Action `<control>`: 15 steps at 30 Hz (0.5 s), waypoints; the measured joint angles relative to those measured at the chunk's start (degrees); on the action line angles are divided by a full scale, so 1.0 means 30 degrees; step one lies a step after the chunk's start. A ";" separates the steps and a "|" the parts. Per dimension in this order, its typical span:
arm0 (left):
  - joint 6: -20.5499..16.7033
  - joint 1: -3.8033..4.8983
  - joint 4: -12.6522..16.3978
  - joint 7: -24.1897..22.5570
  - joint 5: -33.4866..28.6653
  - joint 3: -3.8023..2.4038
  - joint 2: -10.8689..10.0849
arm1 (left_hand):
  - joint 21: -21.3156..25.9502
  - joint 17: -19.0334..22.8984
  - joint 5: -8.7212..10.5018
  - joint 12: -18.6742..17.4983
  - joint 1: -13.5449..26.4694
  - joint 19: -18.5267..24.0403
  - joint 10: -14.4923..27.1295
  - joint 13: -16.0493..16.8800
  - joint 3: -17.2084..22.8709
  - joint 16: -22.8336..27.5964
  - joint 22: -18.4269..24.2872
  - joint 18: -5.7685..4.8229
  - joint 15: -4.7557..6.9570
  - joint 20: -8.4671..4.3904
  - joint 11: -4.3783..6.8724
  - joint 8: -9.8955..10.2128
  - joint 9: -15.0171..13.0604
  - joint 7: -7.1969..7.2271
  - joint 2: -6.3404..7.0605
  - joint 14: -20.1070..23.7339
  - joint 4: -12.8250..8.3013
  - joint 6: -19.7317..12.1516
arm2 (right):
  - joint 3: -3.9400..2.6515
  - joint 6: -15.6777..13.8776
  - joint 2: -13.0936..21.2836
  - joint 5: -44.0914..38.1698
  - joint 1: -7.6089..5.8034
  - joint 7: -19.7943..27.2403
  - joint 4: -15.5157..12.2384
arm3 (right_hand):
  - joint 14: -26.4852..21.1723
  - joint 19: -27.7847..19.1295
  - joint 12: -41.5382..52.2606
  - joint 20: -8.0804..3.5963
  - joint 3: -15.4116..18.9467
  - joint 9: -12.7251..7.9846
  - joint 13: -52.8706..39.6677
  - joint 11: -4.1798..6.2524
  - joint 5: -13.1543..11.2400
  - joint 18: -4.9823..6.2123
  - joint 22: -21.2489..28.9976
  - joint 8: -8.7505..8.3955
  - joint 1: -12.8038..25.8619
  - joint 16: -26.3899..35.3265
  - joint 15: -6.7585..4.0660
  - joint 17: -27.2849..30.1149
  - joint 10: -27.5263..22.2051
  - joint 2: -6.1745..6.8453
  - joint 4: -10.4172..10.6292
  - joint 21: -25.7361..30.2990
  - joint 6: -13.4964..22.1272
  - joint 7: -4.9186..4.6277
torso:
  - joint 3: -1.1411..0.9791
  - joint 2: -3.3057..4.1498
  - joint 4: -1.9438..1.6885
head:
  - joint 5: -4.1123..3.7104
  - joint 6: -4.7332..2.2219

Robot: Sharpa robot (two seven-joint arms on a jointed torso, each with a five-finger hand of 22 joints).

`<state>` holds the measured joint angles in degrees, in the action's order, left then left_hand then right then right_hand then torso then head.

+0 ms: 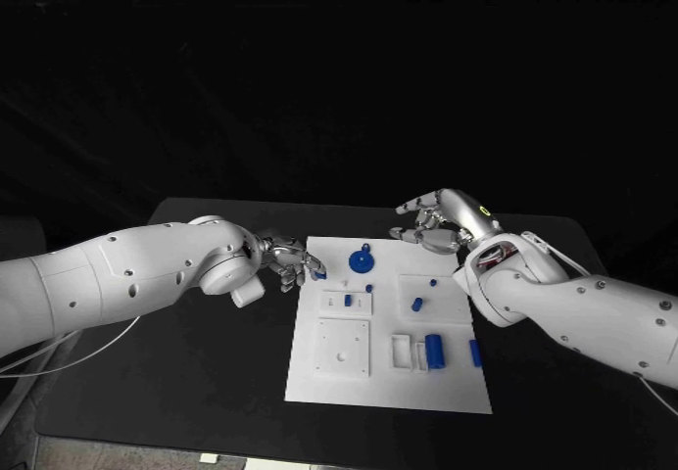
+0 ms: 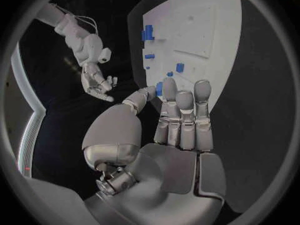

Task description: Assemble the parts on the task board

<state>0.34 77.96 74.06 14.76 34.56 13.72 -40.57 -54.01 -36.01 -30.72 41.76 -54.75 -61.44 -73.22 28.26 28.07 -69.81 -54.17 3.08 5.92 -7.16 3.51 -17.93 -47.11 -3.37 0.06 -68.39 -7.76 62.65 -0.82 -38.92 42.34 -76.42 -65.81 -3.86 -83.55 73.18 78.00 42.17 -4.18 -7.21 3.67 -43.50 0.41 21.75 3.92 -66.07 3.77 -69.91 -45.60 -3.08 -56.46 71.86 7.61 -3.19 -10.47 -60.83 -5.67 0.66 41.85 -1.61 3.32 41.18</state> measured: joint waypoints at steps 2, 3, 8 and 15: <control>-0.0119 0.0016 -0.0308 0.0813 0.0846 0.0009 0.0522 | 0.0079 -0.0163 -0.0016 -0.0022 -0.0101 -0.0074 -0.0128 0.0155 0.0261 0.0000 -0.0252 -0.0004 0.0021 -0.0056 -0.0024 0.0090 -0.0231 0.0043 0.0328 -0.0112 0.0237 0.0120 | -0.0096 -0.0011 0.0002 0.0648 -0.0147 0.0399 0.0344 | -0.0039 0.0000 -0.0001 0.0000 0.0081 0.0000 -0.0001 0.0000 0.0176 -0.0001 -0.0039 0.0000 0.0000 0.0000 0.0039 0.0000 0.0000 0.0000 -0.0080 0.0000 -0.0001 0.0000 | -0.0064 -0.0088 0.0000 | -0.0037 0.0092; -0.0168 0.0021 -0.0462 0.1145 0.1212 0.0011 0.0749 | 0.0097 -0.0233 -0.0017 -0.0136 -0.0040 -0.0150 -0.0341 0.0214 0.0503 0.0000 -0.0406 -0.0003 0.0007 0.0000 0.0056 0.0232 -0.0236 0.0051 0.0398 -0.0220 0.0263 0.0256 | -0.0122 -0.0013 -0.0003 0.0905 -0.0197 0.0557 0.0486 | -0.0065 0.0000 0.0000 0.0000 0.0080 0.0001 -0.0001 0.0000 0.0221 -0.0002 -0.0038 0.0000 0.0051 -0.0048 0.0065 0.0000 0.0000 -0.0051 -0.0080 0.0000 -0.0001 0.0001 | -0.0093 -0.0126 -0.0005 | -0.0064 0.0137; -0.0423 0.0033 -0.1451 0.2791 0.3228 0.0013 0.2072 | 0.0807 -0.0650 -0.0017 -0.0459 0.0082 -0.0409 -0.0547 0.0637 0.0670 0.0275 -0.1302 -0.0002 0.0070 -0.0003 0.0064 0.0730 -0.0916 0.0074 0.0521 -0.0344 0.0327 0.0486 | -0.0214 -0.0005 -0.0252 0.2160 -0.0394 0.1228 0.1372 | -0.0139 -0.0041 0.0095 0.0039 0.0010 0.0001 0.0020 -0.0004 0.0486 -0.0002 -0.0101 0.0000 0.0002 -0.0070 0.0002 0.0000 -0.0142 -0.0151 -0.0307 0.0000 -0.0004 0.0004 | -0.0240 -0.0348 -0.0046 | -0.0152 0.0363; -0.0563 -0.0086 -0.2537 0.4190 0.5304 0.0006 0.3538 | 0.1472 -0.0782 -0.0016 -0.0556 0.0215 -0.0792 -0.0792 0.0817 0.0791 0.0361 -0.2157 0.0001 0.0061 -0.0038 0.0175 0.0899 -0.1194 0.0126 0.0654 -0.0546 0.0312 0.0753 | -0.0236 0.0042 -0.0704 0.3126 -0.0468 0.1772 0.2336 | -0.0140 -0.0071 0.0115 0.0068 -0.0163 0.0002 0.0060 0.0000 0.0748 -0.0001 -0.0184 0.0000 0.0177 -0.0165 0.0002 0.0043 -0.0138 -0.0326 -0.0628 0.0000 -0.0010 0.0012 | -0.0474 -0.0637 -0.0132 | -0.0266 0.0707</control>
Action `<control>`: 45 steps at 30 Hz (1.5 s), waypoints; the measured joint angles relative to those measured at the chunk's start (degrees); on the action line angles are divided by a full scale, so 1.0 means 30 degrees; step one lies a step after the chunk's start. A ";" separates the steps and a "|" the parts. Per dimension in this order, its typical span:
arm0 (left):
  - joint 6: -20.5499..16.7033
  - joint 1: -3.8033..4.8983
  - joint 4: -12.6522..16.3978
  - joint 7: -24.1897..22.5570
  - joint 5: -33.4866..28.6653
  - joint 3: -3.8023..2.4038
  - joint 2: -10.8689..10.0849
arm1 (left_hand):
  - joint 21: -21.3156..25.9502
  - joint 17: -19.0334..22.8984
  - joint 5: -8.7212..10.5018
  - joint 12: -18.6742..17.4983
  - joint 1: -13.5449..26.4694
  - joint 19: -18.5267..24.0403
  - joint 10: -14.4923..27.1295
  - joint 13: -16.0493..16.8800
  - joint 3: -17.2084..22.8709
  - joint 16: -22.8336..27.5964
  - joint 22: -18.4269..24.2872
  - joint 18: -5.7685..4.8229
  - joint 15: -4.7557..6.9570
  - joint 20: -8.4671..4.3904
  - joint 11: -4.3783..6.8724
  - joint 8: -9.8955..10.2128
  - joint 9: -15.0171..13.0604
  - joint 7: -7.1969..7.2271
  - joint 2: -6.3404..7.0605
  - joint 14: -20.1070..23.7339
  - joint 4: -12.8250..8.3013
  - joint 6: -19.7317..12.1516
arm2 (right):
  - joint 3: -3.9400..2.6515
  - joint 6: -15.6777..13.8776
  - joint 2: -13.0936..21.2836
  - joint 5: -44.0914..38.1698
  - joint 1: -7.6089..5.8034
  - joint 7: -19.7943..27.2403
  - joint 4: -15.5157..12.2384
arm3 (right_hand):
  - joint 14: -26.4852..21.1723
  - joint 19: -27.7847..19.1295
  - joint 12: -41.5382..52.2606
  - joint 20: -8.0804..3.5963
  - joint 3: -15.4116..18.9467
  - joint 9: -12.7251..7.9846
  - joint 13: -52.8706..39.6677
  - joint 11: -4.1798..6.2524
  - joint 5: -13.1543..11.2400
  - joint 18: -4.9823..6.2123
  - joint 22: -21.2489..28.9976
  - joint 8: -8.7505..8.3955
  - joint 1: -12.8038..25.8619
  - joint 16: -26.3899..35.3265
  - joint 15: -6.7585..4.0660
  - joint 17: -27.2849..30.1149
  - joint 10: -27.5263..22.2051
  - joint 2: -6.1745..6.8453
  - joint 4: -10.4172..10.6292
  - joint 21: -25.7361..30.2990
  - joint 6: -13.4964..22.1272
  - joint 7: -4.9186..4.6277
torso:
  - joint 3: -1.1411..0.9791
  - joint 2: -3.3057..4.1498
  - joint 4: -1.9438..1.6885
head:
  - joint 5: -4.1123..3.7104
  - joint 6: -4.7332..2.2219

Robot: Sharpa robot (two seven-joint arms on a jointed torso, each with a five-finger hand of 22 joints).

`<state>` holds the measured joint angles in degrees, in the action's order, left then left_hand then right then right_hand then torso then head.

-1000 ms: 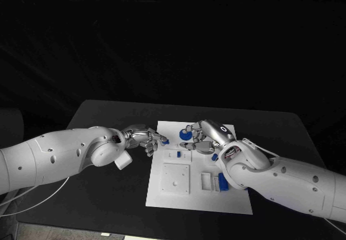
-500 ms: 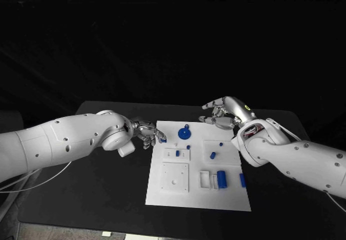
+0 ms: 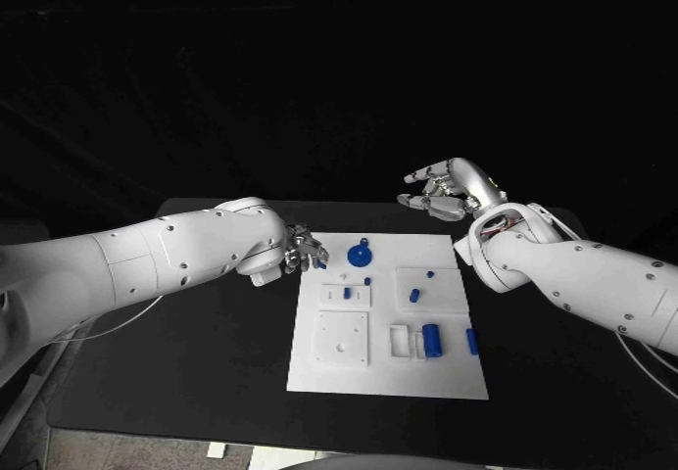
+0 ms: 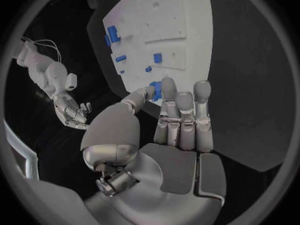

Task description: Assemble the parts on the task board

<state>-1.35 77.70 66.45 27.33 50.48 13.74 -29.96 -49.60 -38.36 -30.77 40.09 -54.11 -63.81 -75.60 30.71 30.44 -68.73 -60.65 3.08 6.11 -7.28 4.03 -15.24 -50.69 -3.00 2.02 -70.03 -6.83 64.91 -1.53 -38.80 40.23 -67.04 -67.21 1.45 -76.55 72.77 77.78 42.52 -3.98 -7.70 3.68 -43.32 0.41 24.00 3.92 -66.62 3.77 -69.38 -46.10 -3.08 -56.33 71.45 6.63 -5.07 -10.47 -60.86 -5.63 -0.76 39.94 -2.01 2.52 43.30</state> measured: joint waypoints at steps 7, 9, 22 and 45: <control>-0.0024 -0.0259 -0.0696 0.0669 0.1433 -0.0003 0.0923 | 0.0832 -0.0085 0.0001 -0.0069 0.0140 -0.0333 -0.0162 0.0104 0.0177 0.0077 -0.0989 -0.0002 -0.0025 -0.0066 0.0084 0.0146 -0.0272 0.0040 0.0140 -0.0035 -0.0122 0.0174 | -0.0009 0.0069 -0.0272 0.0443 -0.0040 0.0257 0.0598 | -0.0072 0.0001 0.0000 -0.0001 -0.0052 -0.0007 0.0000 0.0000 0.0435 -0.0001 -0.0018 0.0000 -0.0002 0.0000 0.0072 0.0001 0.0001 0.0002 -0.0070 0.0000 0.0001 0.0009 | -0.0198 -0.0203 -0.0048 | -0.0042 0.0205; -0.0010 -0.0336 -0.0794 0.0797 0.1664 -0.0003 0.1063 | 0.1131 -0.0085 0.0001 -0.0069 0.0140 -0.0481 -0.0169 0.0119 0.0179 0.0077 -0.1400 0.0000 -0.0025 -0.0046 0.0082 0.0162 -0.0277 0.0017 0.0140 -0.0036 -0.0124 0.0202 | -0.0009 0.0093 -0.0311 0.0514 -0.0040 0.0291 0.0674 | -0.0073 0.0001 0.0000 -0.0001 -0.0053 -0.0016 0.0008 0.0013 0.0511 0.0001 -0.0027 0.0000 -0.0002 0.0000 0.0073 0.0018 -0.0013 0.0002 -0.0156 0.0000 0.0002 0.0010 | -0.0253 -0.0245 -0.0051 | -0.0059 0.0247; 0.0156 -0.1375 -0.1388 0.1294 0.2579 -0.0004 0.1912 | 0.2670 -0.0058 0.0009 -0.0069 0.0136 -0.1120 -0.0267 0.0138 0.0194 0.0076 -0.3251 -0.0003 -0.0057 -0.0031 0.0056 0.0125 -0.0361 0.0063 0.0136 -0.0066 -0.0144 0.0321 | -0.0009 0.0357 -0.0450 0.0725 -0.0090 0.0336 0.0874 | -0.0142 0.0003 0.0000 -0.0003 -0.0132 -0.0014 0.0024 -0.0001 0.0583 -0.0001 -0.0078 0.0000 -0.0003 0.0000 0.0010 0.0017 -0.0134 0.0003 -0.0234 -0.0001 -0.0046 -0.0020 | -0.0355 -0.0396 -0.0112 | -0.0249 0.0460; -0.0209 -0.2625 -0.2510 0.1328 0.3471 -0.0005 0.2764 | 0.3338 -0.0037 0.0039 -0.0069 0.0133 -0.1460 -0.0282 0.0149 0.0192 0.0075 -0.4124 -0.0016 0.0007 -0.0098 0.0019 0.0030 -0.0282 0.0099 0.0133 -0.0205 -0.0150 0.0325 | -0.0007 0.0618 -0.0446 0.0777 -0.0098 0.0330 0.0848 | -0.0141 -0.0137 0.0073 0.0000 -0.0213 -0.0011 0.0022 -0.0002 0.0673 0.0001 -0.0137 0.0000 0.0101 -0.0085 0.0010 0.0039 -0.0131 -0.0100 -0.0315 -0.0001 -0.0051 -0.0003 | -0.0339 -0.0538 -0.0194 | -0.0555 0.0707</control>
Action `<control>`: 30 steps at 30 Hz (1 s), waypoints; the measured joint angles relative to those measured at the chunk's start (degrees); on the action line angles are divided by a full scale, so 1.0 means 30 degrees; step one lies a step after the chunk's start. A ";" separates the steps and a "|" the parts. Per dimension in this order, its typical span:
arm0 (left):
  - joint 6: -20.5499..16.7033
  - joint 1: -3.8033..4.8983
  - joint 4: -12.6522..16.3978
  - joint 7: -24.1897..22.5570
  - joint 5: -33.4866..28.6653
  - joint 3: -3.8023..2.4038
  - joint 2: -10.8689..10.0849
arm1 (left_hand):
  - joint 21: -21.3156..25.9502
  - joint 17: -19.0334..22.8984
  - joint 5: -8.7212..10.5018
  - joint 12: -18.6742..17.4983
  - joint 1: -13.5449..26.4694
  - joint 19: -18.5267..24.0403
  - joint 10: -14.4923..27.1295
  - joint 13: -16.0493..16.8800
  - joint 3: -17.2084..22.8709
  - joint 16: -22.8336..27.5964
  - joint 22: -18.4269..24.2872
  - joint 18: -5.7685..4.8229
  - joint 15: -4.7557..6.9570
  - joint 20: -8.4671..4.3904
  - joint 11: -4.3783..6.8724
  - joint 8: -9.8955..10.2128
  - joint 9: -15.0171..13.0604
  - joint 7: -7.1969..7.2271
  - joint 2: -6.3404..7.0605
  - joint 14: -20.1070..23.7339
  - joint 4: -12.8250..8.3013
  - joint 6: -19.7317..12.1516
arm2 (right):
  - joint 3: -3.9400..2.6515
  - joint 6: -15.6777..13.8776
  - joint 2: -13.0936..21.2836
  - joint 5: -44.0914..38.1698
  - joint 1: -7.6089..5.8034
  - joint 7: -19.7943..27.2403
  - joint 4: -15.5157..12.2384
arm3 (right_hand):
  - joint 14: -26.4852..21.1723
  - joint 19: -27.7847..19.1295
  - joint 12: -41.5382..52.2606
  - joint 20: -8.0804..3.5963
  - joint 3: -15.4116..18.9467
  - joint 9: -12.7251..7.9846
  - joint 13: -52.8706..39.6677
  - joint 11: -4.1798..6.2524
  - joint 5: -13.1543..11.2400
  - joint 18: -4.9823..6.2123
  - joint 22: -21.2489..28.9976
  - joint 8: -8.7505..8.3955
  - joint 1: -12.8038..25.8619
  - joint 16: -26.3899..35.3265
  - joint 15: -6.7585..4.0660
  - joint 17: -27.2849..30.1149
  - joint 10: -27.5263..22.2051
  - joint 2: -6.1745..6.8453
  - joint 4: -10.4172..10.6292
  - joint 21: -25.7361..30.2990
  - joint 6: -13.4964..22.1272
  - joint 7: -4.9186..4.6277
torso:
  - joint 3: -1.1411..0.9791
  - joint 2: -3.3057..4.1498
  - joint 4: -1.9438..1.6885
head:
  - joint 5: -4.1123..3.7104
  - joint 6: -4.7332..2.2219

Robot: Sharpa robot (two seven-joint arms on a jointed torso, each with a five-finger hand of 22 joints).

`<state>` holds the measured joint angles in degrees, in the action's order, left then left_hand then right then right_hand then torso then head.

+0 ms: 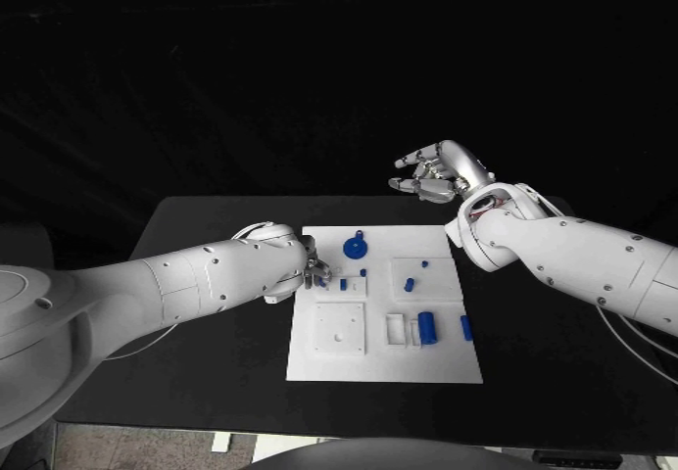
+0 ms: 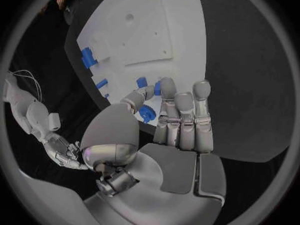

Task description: Assemble the parts on the task board

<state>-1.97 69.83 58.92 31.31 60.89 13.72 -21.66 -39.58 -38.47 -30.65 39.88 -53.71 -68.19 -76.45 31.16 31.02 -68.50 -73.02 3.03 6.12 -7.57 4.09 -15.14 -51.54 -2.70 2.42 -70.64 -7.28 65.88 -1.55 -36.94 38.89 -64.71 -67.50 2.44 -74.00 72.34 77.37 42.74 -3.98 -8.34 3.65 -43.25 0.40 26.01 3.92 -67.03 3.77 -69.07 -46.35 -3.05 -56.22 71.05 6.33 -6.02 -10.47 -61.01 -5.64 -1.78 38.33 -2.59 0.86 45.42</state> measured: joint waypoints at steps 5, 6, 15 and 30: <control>-0.0161 -0.0132 -0.0202 -0.0029 0.0108 0.0000 0.0143 | 0.0446 0.0022 0.0000 0.0000 0.0000 -0.0172 0.0018 -0.0001 -0.0001 0.0000 -0.0371 0.0000 -0.0001 0.0033 0.0013 0.0002 -0.0005 0.0021 0.0000 -0.0001 -0.0001 -0.0021 | 0.0000 0.0019 0.0008 0.0003 -0.0001 -0.0001 -0.0004 | 0.0000 0.0000 0.0000 0.0000 0.0000 0.0001 0.0000 0.0000 0.0000 0.0001 0.0000 0.0000 0.0000 0.0000 0.0000 -0.0001 0.0001 0.0000 0.0000 0.0000 0.0006 0.0006 | -0.0002 -0.0027 -0.0022 | -0.0066 0.0033; -0.0195 -0.0153 -0.0235 -0.0035 0.0128 0.0000 0.0173 | 0.0447 0.0021 0.0000 0.0000 0.0000 -0.0171 0.0019 -0.0001 -0.0001 0.0000 -0.0381 0.0001 -0.0001 0.0032 0.0013 0.0003 -0.0004 0.0022 0.0000 -0.0001 -0.0001 -0.0022 | 0.0000 0.0022 0.0007 0.0004 -0.0001 -0.0001 -0.0006 | 0.0000 0.0000 0.0000 -0.0001 0.0000 0.0001 0.0000 0.0000 0.0000 0.0001 0.0001 -0.0001 0.0000 0.0000 0.0000 -0.0001 0.0001 0.0000 0.0000 0.0000 0.0007 0.0007 | -0.0002 -0.0035 -0.0029 | -0.0075 0.0042; -0.0512 -0.0324 -0.0423 -0.0159 0.0378 -0.0003 0.0365 | 0.0519 0.0021 0.0005 0.0000 0.0000 -0.0171 -0.0019 -0.0003 -0.0025 0.0000 -0.0449 0.0001 -0.0006 0.0033 0.0050 -0.0001 -0.0001 0.0035 0.0000 -0.0003 -0.0025 -0.0035 | 0.0000 0.0052 0.0000 0.0009 -0.0001 -0.0001 -0.0017 | 0.0001 0.0001 0.0000 -0.0001 0.0000 0.0001 -0.0001 -0.0001 -0.0001 0.0001 0.0003 0.0000 -0.0001 0.0001 -0.0001 -0.0001 0.0001 0.0000 0.0000 0.0000 0.0009 0.0011 | -0.0002 -0.0070 -0.0053 | -0.0163 0.0082; -0.0756 -0.0396 -0.0658 -0.0437 0.0627 -0.0004 0.0675 | 0.1037 0.0068 0.0043 0.0001 0.0000 -0.0446 -0.0033 -0.0007 -0.0026 0.0070 -0.0644 0.0003 0.0010 0.0034 0.0033 -0.0073 0.0084 0.0068 0.0000 -0.0076 -0.0027 -0.0061 | 0.0000 0.0107 -0.0009 0.0013 -0.0002 -0.0002 -0.0018 | 0.0001 0.0002 -0.0001 -0.0002 0.0001 0.0002 -0.0002 -0.0001 -0.0003 0.0000 0.0006 0.0000 -0.0001 0.0008 -0.0001 -0.0002 0.0002 0.0000 0.0001 0.0000 0.0010 0.0014 | -0.0004 -0.0130 -0.0099 | -0.0298 0.0190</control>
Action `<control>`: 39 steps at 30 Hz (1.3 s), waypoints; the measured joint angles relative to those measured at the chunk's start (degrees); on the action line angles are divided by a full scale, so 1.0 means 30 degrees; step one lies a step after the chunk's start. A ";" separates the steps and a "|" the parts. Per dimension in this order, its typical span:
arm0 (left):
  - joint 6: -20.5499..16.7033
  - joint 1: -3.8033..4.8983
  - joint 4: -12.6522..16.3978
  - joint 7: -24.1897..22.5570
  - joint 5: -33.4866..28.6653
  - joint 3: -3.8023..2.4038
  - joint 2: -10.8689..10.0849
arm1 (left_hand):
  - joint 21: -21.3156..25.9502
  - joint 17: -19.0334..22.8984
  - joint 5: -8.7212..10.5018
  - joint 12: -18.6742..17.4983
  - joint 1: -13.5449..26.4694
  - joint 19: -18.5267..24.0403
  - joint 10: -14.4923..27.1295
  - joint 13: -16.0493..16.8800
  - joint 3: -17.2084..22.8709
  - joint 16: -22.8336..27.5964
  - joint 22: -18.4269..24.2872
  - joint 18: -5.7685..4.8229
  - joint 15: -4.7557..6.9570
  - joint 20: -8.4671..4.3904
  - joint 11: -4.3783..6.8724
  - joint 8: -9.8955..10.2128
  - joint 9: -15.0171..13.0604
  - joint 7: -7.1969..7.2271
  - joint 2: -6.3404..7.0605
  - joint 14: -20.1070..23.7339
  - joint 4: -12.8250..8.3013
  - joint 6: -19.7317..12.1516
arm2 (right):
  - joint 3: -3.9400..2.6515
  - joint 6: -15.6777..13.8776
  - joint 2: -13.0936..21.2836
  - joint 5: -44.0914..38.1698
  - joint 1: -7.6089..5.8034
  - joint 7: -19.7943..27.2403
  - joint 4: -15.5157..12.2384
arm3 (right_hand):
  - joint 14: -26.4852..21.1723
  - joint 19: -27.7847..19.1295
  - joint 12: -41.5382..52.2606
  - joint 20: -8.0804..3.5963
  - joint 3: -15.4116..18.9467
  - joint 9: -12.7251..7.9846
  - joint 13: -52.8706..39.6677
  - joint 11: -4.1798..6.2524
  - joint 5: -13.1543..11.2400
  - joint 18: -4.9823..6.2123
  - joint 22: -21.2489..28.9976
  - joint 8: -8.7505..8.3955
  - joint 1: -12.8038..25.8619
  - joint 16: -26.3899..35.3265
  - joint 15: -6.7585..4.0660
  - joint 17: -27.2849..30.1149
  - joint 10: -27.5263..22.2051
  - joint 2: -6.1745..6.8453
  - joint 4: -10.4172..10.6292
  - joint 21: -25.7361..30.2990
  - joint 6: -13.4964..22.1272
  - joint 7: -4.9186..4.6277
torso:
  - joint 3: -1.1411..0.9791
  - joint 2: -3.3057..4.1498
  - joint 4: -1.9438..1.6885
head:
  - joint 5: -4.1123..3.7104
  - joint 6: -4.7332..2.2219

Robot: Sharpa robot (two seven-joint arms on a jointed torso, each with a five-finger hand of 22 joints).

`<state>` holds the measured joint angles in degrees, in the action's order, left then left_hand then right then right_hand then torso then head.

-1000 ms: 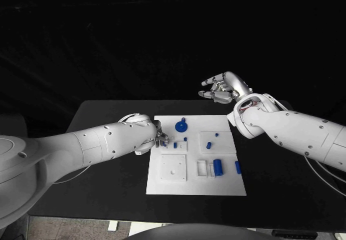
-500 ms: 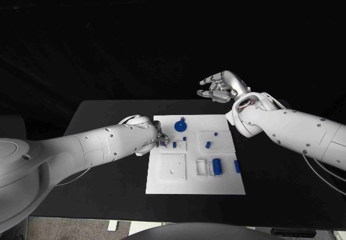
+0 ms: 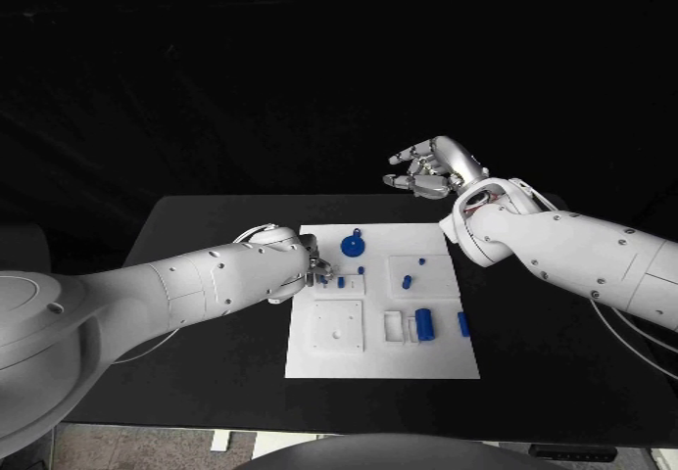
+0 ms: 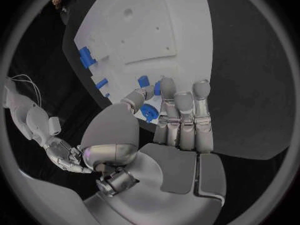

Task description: Assemble the parts on the task board

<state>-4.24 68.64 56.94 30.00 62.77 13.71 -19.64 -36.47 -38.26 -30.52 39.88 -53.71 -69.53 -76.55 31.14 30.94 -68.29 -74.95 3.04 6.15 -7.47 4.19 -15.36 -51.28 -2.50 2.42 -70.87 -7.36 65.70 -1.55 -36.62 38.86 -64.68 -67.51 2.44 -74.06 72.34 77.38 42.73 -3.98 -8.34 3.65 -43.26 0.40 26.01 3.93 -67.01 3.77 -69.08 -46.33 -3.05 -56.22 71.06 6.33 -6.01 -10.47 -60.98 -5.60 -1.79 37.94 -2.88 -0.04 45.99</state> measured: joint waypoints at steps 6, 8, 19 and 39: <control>0.0023 -0.0061 -0.0132 -0.0095 0.0090 -0.0003 0.0073 | -0.0001 -0.0001 0.0070 0.0000 0.0000 0.0000 -0.0004 -0.0001 -0.0001 0.0000 0.0002 0.0001 0.0000 0.0000 -0.0007 0.0017 0.0054 0.0016 0.0000 -0.0003 -0.0001 0.0007 | 0.0000 0.0039 -0.0002 0.0000 0.0000 -0.0007 0.0005 | -0.0064 0.0000 0.0000 0.0000 -0.0023 0.0001 0.0034 0.0000 -0.0011 0.0002 -0.0054 0.0000 0.0087 0.0001 0.0064 0.0040 0.0000 -0.0087 -0.0135 0.0000 0.0000 0.0001 | -0.0009 -0.0020 -0.0007 | -0.0044 0.0026; 0.0037 -0.0074 -0.0146 -0.0115 0.0116 -0.0003 0.0084 | -0.0001 0.0000 0.0071 0.0000 0.0000 0.0001 -0.0004 -0.0001 -0.0001 0.0000 0.0002 0.0001 0.0000 0.0000 -0.0009 0.0025 0.0053 0.0019 0.0000 -0.0003 -0.0001 0.0005 | 0.0000 0.0050 0.0000 0.0000 0.0000 -0.0011 0.0007 | -0.0064 0.0000 0.0000 0.0000 -0.0023 0.0001 0.0035 0.0000 -0.0011 0.0001 -0.0056 0.0000 0.0100 0.0001 0.0064 0.0041 0.0000 -0.0100 -0.0134 0.0000 0.0000 0.0001 | -0.0009 -0.0026 -0.0009 | -0.0062 0.0046; 0.0372 -0.0095 -0.0131 -0.0259 0.0248 0.0002 0.0091 | 0.0071 0.0017 0.0143 0.0000 0.0000 0.0001 0.0020 -0.0004 -0.0025 0.0000 0.0005 0.0002 -0.0003 0.0001 -0.0041 0.0096 0.0054 0.0071 0.0000 -0.0002 -0.0026 0.0005 | 0.0000 0.0130 0.0000 0.0004 -0.0001 -0.0031 0.0018 | -0.0064 0.0001 0.0000 -0.0001 -0.0023 0.0002 0.0034 0.0000 -0.0011 0.0000 -0.0053 0.0000 0.0099 0.0001 0.0063 0.0057 0.0001 -0.0098 -0.0134 0.0000 0.0000 0.0002 | -0.0015 -0.0060 -0.0042 | -0.0125 0.0125; 0.0921 -0.0242 -0.0408 -0.0487 0.0623 -0.0002 0.0220 | 0.0146 0.0017 0.0137 0.0000 -0.0081 0.0003 0.0062 -0.0007 -0.0050 0.0000 0.0010 0.0003 -0.0018 0.0001 -0.0015 0.0039 0.0112 0.0049 0.0077 -0.0002 -0.0052 0.0069 | 0.0000 0.0228 -0.0034 0.0005 -0.0001 -0.0040 0.0057 | -0.0064 0.0002 -0.0001 -0.0001 -0.0022 0.0002 0.0032 0.0000 -0.0012 -0.0001 -0.0048 0.0000 0.0098 0.0002 0.0063 0.0057 0.0001 -0.0097 -0.0133 0.0000 0.0000 0.0003 | -0.0018 -0.0093 -0.0066 | -0.0170 0.0255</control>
<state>-1.48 67.92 55.72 28.54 64.64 13.71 -18.98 -36.03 -38.21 -30.11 39.88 -53.96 -69.52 -76.36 31.12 30.79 -68.29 -74.92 3.05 6.10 -7.46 4.14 -15.25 -50.95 -2.35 2.65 -70.88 -7.51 65.91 -1.55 -35.94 38.76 -64.66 -67.51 2.32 -73.89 72.15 77.38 42.73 -3.99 -8.40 3.66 -43.16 0.40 25.97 3.92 -67.16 3.77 -68.78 -46.32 -2.86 -56.05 71.07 6.04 -6.41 -10.47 -60.98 -5.59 -1.85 37.66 -3.08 -0.55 46.75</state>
